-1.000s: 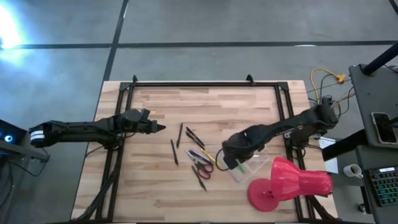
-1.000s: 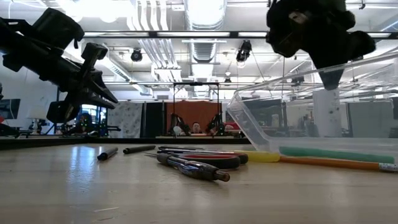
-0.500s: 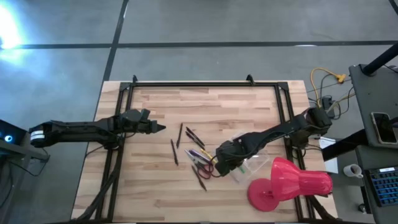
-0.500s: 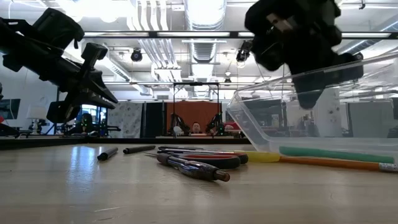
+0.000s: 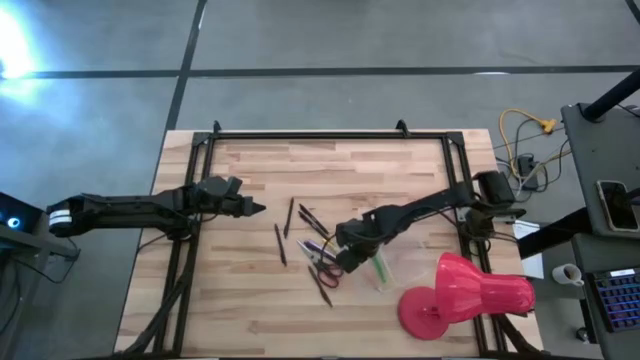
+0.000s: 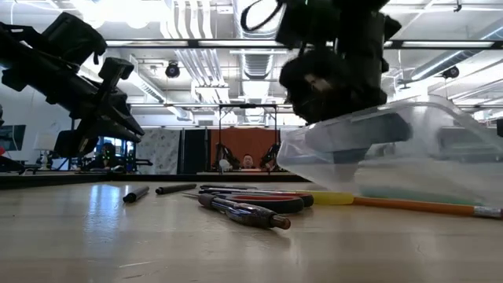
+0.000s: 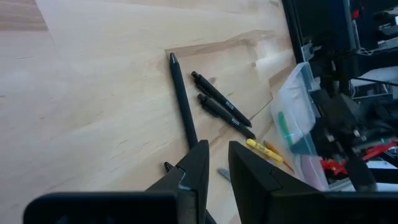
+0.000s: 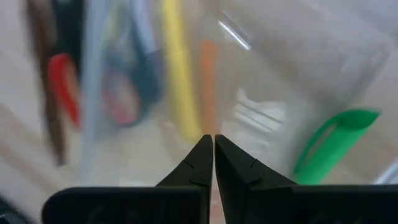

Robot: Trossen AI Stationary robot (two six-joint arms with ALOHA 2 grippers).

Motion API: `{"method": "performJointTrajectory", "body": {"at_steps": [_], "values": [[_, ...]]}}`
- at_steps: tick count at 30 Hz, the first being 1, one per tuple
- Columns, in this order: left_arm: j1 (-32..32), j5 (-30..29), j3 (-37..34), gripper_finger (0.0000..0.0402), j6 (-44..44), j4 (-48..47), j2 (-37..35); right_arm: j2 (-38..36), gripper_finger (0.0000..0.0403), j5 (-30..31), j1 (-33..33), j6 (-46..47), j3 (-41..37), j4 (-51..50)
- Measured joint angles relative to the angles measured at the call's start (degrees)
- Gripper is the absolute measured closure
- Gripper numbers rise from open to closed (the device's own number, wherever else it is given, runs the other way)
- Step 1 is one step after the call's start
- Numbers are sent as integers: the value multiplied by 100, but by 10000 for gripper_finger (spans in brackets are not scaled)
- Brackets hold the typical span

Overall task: Pick & place school supplies into a supply box
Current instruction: Adjust the transparent supply box

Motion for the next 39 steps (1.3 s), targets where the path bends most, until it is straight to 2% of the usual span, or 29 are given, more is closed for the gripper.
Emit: {"method": "performJointTrajectory", "body": {"at_steps": [9,15,19,24,32,34,39], "values": [[0,-6,0,356,-2,2,0,-9,394,346,-755,-460,-391,-259],[2,-47,0,356,-4,2,0,-8,394,858,-1260,-1078,-351,-221],[2,-74,0,356,-40,2,0,58,394,1153,-1584,-1712,-121,-220],[2,-85,0,356,-142,5,9,258,394,1183,-1861,-2680,109,-64],[2,-63,0,356,-284,64,55,1065,394,1167,-1781,-4088,974,-129],[2,46,0,356,-149,272,55,1250,394,1178,-1742,-4378,1271,-265],[-72,413,0,356,837,1002,52,1388,394,1282,-1686,-4912,1754,-583]]}}
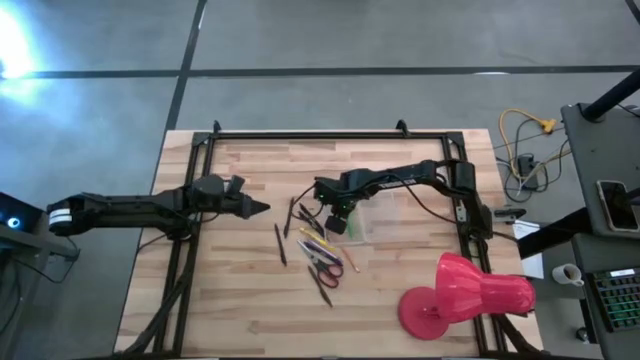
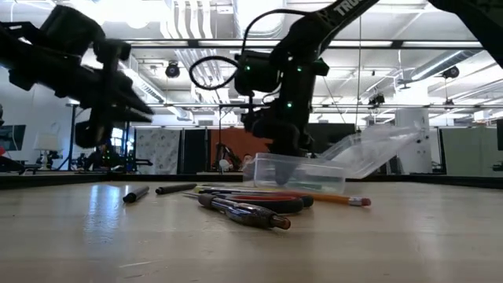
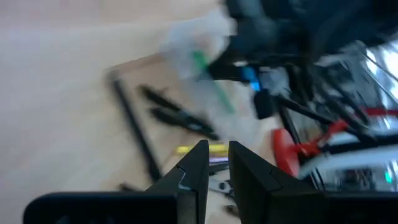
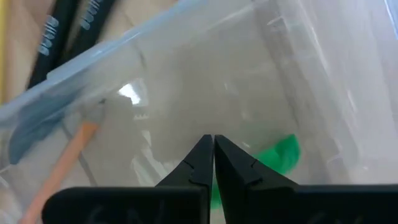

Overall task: Pick & place school supplies into a supply box
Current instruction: Adjust the transparent supply box, then put the black pen into the transparent supply box

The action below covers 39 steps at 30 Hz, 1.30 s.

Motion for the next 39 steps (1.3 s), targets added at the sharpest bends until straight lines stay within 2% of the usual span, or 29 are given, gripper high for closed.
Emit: {"method": "performJointTrajectory", "body": {"at_steps": [6,13,18,21,27,31,34,37,39], "values": [[-214,9,0,356,903,296,1,-297,394,57,-16,-169,165,19],[-216,23,0,356,728,340,76,-446,394,199,-13,-397,136,-3],[-228,420,1,356,588,771,73,-821,394,227,10,-348,138,29],[-227,363,65,357,647,538,235,-1026,394,270,11,-143,110,22],[-227,-168,672,365,727,-745,1312,-1203,394,244,-34,344,-75,-243],[-229,-172,1383,366,1154,-879,2274,-1211,394,217,46,428,-190,-551],[-260,35,2030,366,1669,-1046,2923,-1268,394,211,124,640,-366,-549],[-293,91,2697,366,2229,-2023,3471,-1451,394,380,222,922,-645,-537],[-292,-143,3079,366,2464,-2845,3837,-1626,394,614,295,1180,-926,-560]]}}
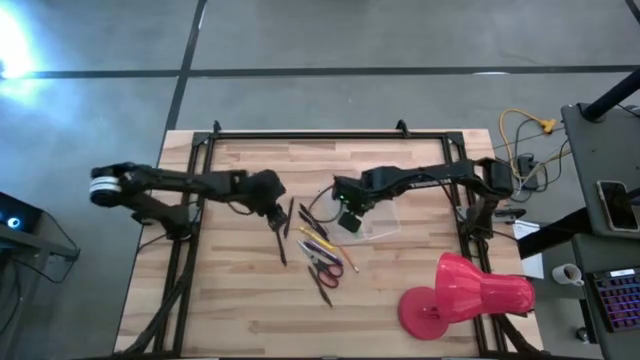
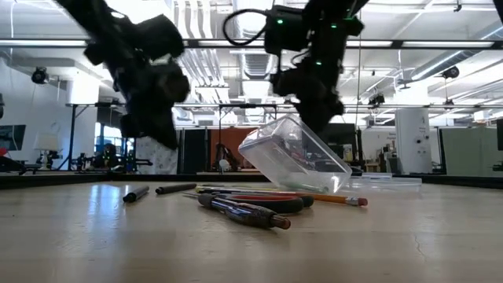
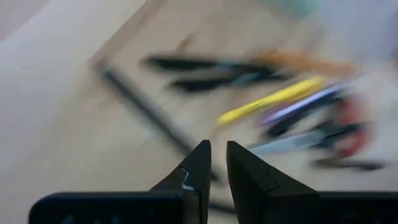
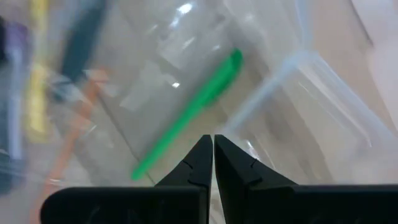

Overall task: Pick & place school supplies into a supply box
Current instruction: Put the black pen into the transparent supply box

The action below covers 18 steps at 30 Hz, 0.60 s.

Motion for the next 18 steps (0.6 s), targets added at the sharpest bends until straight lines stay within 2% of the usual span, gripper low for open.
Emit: {"method": "performJointTrajectory", "body": {"at_steps": [3,7,13,18], "values": [[5,-401,433,366,-2,-976,485,-369,394,340,94,486,-474,21],[-22,-432,706,349,-223,-1060,933,-926,394,461,131,1187,-1103,234],[-33,-438,1040,276,-555,-1010,1345,-1680,386,498,126,2089,-1947,630],[-35,-550,1187,216,-716,-972,1404,-1861,359,505,127,2492,-2315,643]]}}
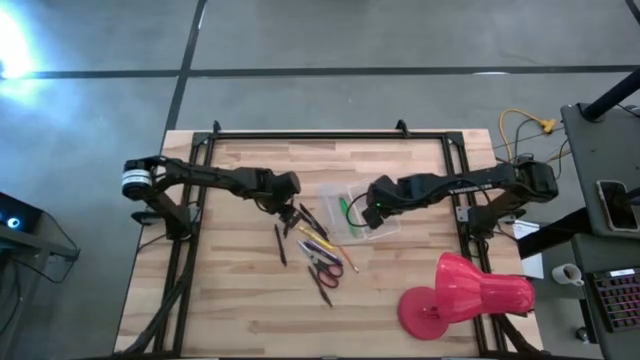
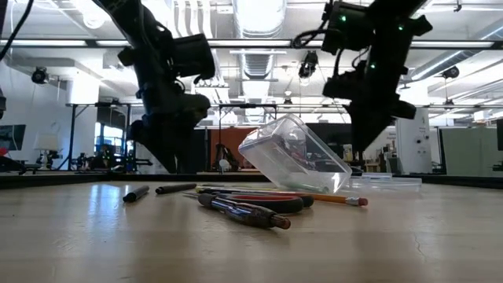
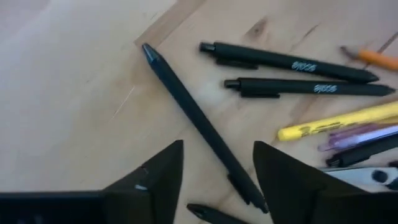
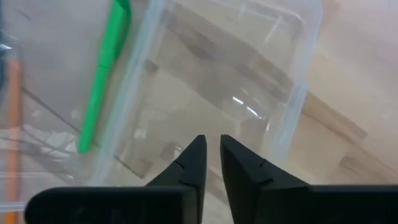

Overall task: Pick & place school supplies into a supply box
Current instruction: Put the black pen into the transparent supply box

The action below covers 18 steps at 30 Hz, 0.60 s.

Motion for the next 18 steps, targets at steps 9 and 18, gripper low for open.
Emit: {"method": "performJointTrajectory", "body": {"at_steps": [9,18], "values": [[0,-505,-218,201,-700,469,0,129,315,134,0,-7,-180,338],[-54,-624,-221,233,-748,664,595,140,300,466,-2,-160,-114,523]]}}
